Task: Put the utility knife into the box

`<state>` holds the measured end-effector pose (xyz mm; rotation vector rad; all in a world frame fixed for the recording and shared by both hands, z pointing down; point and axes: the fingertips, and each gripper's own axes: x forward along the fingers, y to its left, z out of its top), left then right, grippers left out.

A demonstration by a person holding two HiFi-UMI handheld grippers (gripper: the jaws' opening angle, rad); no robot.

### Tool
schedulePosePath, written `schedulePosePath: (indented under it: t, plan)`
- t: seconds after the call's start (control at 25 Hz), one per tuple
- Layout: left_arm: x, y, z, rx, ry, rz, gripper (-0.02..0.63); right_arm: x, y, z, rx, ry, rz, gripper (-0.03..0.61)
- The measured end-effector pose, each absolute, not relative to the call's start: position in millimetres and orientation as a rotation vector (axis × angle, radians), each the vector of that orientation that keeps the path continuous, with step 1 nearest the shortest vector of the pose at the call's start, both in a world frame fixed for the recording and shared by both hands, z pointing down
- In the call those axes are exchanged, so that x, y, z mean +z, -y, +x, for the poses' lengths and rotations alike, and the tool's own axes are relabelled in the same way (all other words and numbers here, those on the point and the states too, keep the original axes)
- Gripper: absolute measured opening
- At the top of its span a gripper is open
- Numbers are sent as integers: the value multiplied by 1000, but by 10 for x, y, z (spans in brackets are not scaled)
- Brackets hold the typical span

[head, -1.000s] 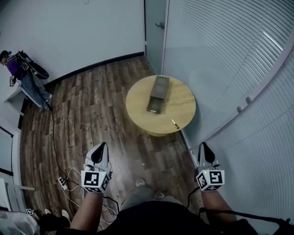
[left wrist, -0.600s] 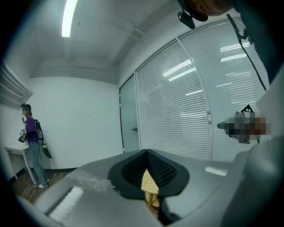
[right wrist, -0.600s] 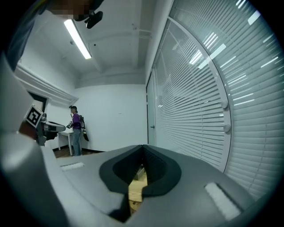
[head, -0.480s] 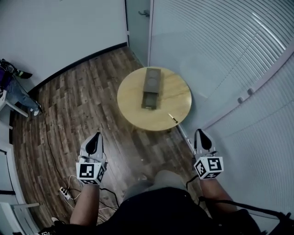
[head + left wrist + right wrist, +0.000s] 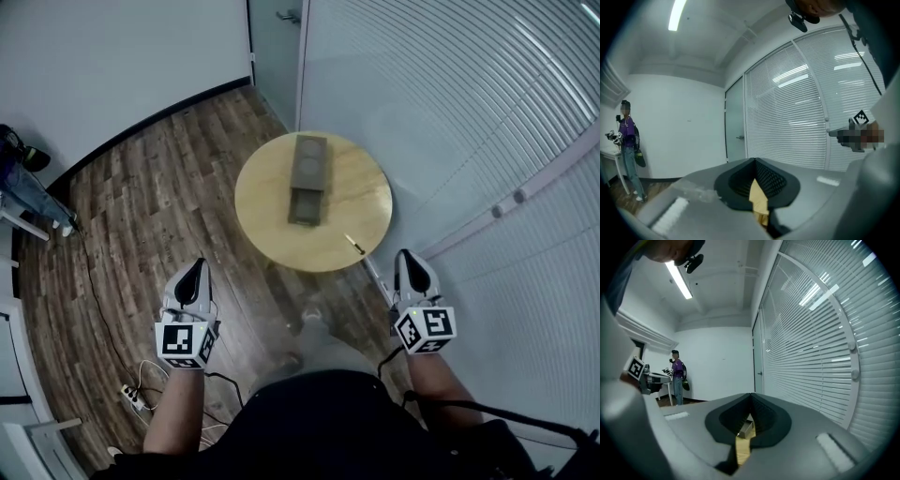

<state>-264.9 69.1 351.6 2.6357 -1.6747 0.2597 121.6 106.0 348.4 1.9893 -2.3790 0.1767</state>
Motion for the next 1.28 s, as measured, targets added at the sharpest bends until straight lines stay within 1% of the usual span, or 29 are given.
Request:
schedulePosePath:
  t: [0.44, 0.68, 1.04, 1.28]
  plan:
    - [3335, 28, -2488, 298, 1738, 2637, 5, 3656, -183, 1315, 271, 2448, 1914, 9]
    - [3229, 338, -2221, 322, 1804, 2672, 5, 3760, 274, 1474, 324, 2489, 1877, 9]
    - [3329, 751, -1763, 358, 1791, 2675, 5, 3829, 726, 1749, 348, 2537, 1821, 9]
    - [3520, 922, -1571, 409, 1700, 2699, 5, 4007, 754, 1798, 358, 2509, 1824, 9]
